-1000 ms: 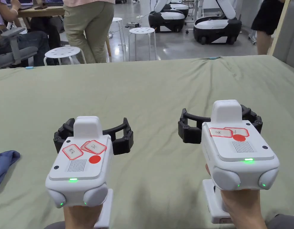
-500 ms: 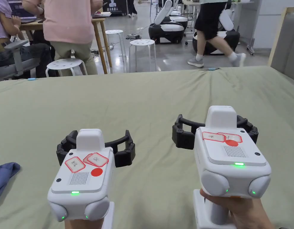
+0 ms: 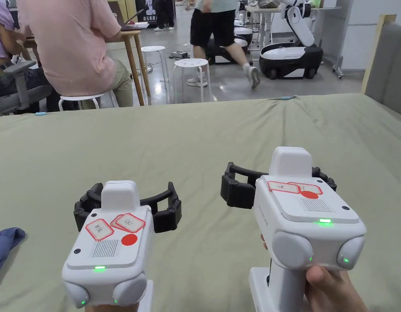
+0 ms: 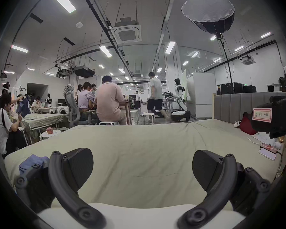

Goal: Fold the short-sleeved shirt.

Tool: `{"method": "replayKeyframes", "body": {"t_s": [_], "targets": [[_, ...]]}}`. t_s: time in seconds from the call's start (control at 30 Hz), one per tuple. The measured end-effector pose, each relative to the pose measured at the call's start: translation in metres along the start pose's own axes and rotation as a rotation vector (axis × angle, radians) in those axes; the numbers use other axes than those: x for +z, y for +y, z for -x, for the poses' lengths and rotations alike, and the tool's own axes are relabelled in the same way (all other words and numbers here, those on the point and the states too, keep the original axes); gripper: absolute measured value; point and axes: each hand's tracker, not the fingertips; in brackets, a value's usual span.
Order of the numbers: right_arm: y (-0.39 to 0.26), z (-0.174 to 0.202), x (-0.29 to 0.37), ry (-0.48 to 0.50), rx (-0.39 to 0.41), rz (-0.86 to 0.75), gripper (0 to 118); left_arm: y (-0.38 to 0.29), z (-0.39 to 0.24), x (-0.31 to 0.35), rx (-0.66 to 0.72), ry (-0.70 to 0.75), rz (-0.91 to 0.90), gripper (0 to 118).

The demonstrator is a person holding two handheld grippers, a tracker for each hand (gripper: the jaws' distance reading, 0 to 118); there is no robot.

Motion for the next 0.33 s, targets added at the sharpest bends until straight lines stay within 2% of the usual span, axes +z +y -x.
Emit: {"method": "replayKeyframes", "body": {"t_s": [0.2, 0.33], "targets": [[-0.0007, 0.0, -0.0072, -0.02, 0.025, 0.003, 118, -0.0012, -0.0027, 0.0005, -0.016, -0.001, 0.003, 118], [-0.0031, -0.0023, -0.0058, -0.023, -0.011, 0.031, 118, -0.0018, -0.002, 0.0002, -0.007, 0.0, 0.005, 118]]}}
